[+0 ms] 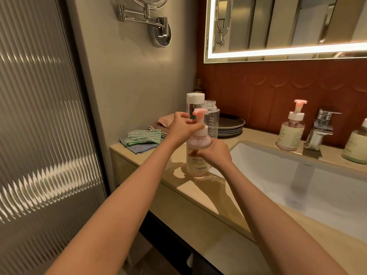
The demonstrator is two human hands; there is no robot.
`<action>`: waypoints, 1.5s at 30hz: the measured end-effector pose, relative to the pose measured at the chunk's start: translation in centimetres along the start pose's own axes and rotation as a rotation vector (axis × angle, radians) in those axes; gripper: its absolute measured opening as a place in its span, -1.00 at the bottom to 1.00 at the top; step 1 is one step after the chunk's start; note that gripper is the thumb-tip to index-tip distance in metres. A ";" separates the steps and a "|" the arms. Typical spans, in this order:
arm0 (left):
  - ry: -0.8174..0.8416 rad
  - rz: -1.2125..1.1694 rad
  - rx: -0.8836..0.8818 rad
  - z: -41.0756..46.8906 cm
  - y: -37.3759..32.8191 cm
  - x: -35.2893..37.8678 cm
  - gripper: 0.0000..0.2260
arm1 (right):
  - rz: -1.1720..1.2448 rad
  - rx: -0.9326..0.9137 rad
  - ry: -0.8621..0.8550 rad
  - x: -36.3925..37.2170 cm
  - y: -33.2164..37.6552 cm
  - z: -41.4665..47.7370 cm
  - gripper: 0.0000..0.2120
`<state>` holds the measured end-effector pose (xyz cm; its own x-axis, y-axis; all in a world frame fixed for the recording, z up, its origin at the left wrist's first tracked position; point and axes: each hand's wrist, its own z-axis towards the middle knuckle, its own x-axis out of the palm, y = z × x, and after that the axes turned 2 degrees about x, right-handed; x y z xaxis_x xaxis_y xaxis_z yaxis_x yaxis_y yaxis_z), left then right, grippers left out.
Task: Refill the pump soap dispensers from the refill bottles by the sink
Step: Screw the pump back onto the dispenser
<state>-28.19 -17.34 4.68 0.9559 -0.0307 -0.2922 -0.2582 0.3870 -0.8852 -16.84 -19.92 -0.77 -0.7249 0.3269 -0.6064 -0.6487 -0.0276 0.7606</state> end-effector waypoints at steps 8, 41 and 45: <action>0.136 -0.077 -0.063 0.2 -0.1 -0.7 -0.46 | 0.001 0.002 0.019 -0.1 0.1 0.1 -0.55; 0.192 0.065 -0.038 0.9 -0.4 -1.0 -0.56 | 0.014 0.008 0.032 0.0 -0.3 0.5 -0.49; 0.178 0.131 -0.016 0.7 -0.4 -0.6 -0.41 | 0.003 0.000 0.043 -0.1 -0.4 0.7 -0.54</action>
<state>-28.52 -16.79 5.43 0.8745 -0.1437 -0.4632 -0.3822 0.3839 -0.8406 -16.40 -19.31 -0.87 -0.7362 0.2860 -0.6133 -0.6463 -0.0283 0.7626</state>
